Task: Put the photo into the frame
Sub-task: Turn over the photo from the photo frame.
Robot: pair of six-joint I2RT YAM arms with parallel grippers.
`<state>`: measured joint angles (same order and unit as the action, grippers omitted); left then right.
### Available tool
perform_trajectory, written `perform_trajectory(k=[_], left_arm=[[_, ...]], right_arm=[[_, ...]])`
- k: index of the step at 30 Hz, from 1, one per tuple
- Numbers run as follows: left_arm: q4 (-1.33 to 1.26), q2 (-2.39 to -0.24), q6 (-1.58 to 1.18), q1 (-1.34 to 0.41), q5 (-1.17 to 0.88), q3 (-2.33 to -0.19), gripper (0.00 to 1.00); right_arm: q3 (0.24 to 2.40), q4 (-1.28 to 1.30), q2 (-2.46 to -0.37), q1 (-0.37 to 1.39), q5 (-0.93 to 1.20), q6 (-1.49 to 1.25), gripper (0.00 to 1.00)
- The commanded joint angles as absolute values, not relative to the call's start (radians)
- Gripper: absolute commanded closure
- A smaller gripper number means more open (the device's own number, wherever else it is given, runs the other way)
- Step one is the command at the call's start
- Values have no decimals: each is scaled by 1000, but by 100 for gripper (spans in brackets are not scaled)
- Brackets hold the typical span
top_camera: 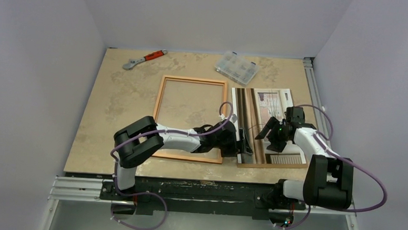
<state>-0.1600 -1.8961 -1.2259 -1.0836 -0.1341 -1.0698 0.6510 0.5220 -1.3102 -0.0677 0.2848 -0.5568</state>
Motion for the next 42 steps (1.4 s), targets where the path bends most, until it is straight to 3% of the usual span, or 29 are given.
perform_trajectory(k=[1,14,23,29,32,42], left_arm=[[-234,-1914,-1251,-1095,-144,-1119,22],[-284,-1917,-1305,-1095,-73,-1094,29],[-168,-1914,-1300,-1095,-24,-1117,59],[30,-1830,-1163,-1095,25,-1168,89],[115,-1784,-1097,-1095,60,-1186,100],[308,-1567,-929,-1094,196,-1174,100]], right_arm=[[631,485,-1347,-67,308,-533,33],[612,472,-1349,-69,352,-527,34],[653,515,-1308,-69,393,-513,33],[706,568,-1218,-69,429,-498,33],[740,600,-1166,-68,432,-489,32],[840,683,-1088,-68,481,-460,32]])
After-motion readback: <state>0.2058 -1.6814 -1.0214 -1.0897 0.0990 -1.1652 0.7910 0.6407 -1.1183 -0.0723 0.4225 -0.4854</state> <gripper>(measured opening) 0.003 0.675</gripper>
